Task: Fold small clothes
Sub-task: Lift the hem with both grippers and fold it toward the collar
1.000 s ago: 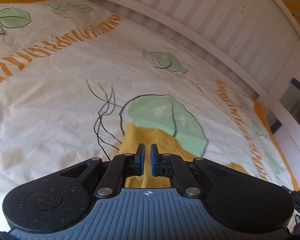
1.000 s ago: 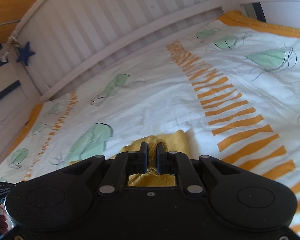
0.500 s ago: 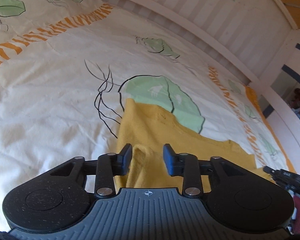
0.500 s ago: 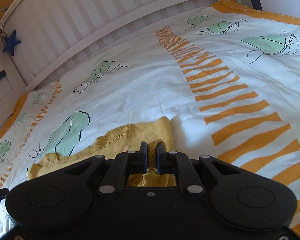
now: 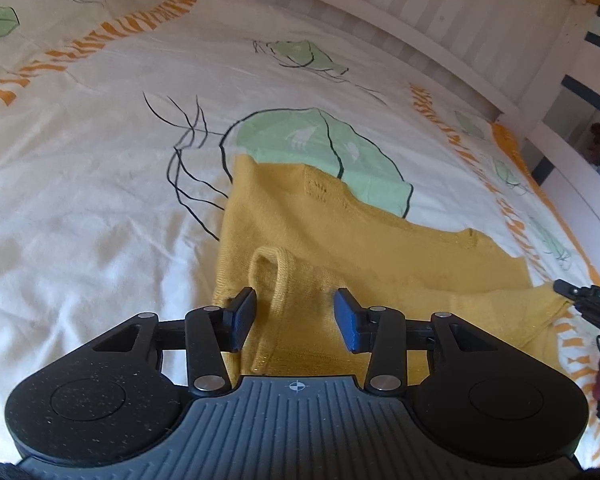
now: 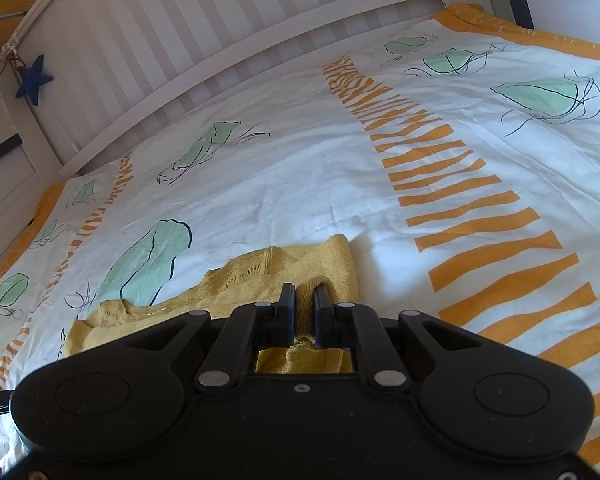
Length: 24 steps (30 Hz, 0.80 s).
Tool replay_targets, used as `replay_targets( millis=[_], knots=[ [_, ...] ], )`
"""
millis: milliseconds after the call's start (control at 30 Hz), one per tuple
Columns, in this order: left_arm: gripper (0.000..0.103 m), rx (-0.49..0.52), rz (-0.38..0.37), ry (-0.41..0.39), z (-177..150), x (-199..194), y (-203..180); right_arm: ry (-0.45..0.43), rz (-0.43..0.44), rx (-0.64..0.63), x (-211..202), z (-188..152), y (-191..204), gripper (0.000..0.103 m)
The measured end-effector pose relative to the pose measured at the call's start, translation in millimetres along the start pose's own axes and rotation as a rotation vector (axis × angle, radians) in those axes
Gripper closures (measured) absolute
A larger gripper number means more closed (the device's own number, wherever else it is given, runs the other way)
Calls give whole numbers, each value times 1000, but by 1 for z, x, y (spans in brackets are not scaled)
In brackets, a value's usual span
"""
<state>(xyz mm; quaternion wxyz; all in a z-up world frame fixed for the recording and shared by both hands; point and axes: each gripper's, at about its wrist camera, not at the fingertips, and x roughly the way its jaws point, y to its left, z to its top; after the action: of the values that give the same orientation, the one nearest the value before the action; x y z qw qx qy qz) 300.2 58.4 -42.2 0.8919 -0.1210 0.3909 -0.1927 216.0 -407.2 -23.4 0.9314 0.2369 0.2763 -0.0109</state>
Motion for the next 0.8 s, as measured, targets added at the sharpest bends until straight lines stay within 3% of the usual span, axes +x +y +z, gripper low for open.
replay_targets(
  millis=[33,100,233,367,567,800],
  knots=[
    [71,-7,-20,3,0,1,0,0,1,-1,0,0,0,86],
    [99,-42,-53,11,-1,2,1,3,2,-4,-1,-2,0,86],
    [100,-147,-123,-36,3,-9,7,4,15,-11,-8,-4,0,86],
    [100,-225,-165,-103,26,-18,13,-14,46,-5,-15,3,2,86],
    [100,-238,-109,-148,61,5,18,-10,45,42,7,20,3,86],
    [98,-251,19,-90,68,58,28,55,-38,108,51,20,-13,81]
  ],
)
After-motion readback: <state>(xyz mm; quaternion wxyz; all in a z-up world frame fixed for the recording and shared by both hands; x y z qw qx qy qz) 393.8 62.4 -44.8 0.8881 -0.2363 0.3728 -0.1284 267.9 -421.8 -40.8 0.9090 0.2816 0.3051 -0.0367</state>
